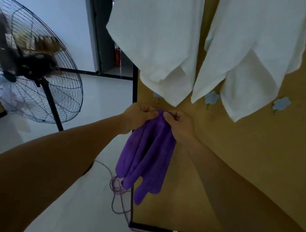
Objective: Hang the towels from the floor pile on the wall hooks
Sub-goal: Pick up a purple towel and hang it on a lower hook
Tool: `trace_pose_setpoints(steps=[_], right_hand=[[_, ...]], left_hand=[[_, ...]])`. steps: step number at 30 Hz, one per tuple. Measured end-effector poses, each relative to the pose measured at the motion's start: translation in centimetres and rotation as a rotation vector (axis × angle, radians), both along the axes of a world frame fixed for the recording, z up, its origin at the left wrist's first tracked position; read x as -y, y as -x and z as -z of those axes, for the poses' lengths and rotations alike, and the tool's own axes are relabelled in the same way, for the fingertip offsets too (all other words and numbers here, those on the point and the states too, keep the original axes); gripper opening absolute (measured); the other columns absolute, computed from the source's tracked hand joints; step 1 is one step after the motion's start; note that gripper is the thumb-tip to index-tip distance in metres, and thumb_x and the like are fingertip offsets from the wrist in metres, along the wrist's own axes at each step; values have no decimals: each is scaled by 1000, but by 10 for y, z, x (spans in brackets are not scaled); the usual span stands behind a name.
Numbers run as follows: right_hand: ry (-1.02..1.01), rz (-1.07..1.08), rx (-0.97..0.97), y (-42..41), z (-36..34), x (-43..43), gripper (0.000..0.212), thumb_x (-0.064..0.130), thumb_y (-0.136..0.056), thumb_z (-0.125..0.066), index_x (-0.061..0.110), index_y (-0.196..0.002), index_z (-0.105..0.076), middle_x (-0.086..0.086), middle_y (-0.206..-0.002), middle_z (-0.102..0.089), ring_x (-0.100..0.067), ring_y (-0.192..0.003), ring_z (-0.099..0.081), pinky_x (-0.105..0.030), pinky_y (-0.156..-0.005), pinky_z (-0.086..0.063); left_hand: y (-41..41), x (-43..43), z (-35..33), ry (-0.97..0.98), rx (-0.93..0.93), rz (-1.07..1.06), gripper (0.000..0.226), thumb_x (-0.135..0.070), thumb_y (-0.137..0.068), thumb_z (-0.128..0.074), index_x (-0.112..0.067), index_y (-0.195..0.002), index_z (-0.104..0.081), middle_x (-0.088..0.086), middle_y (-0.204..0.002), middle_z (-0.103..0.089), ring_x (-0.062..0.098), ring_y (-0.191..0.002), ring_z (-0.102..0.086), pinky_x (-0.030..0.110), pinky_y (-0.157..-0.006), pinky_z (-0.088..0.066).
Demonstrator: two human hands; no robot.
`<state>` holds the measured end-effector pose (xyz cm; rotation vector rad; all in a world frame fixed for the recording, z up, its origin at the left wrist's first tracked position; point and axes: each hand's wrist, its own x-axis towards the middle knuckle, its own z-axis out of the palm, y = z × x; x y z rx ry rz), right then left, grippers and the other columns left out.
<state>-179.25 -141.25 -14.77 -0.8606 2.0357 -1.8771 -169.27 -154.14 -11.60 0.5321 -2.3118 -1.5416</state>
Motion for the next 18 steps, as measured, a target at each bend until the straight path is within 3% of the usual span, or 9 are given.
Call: trace_pose_setpoints(steps=[6,12,18], right_hand=[[101,136,-32,15,29,38,14,28,-94,-60,15,-96,-65,-3,-95,-69,-18,-92,-65,-39,-91,-53],[197,237,-44,17,27,56,20,32,-95,-58,15,-100,-66,-1,-96,-70,-14,-92,-65,-38,-91,-54],[258,345,-88,20,18,65,20,31,-93,-61,13,-98,-68,0,-93,-70,-14,-89,-65,-32,-85,-55]], left_hand=[[22,32,12,249,20,68,12,-21,-93,-59,-17,-96,-70,-3,-91,-68,10,-83,-62,20,-76,-53],[35,44,23,397,-216,-81,21,-22,-95,-56,-11,-108,-69,-4,-95,-67,-2,-76,-57,0,-64,-43],[47,38,24,396,-391,-291,26,-26,-93,-60,-8,-110,-68,-5,-96,-66,5,-86,-59,1,-69,-42]])
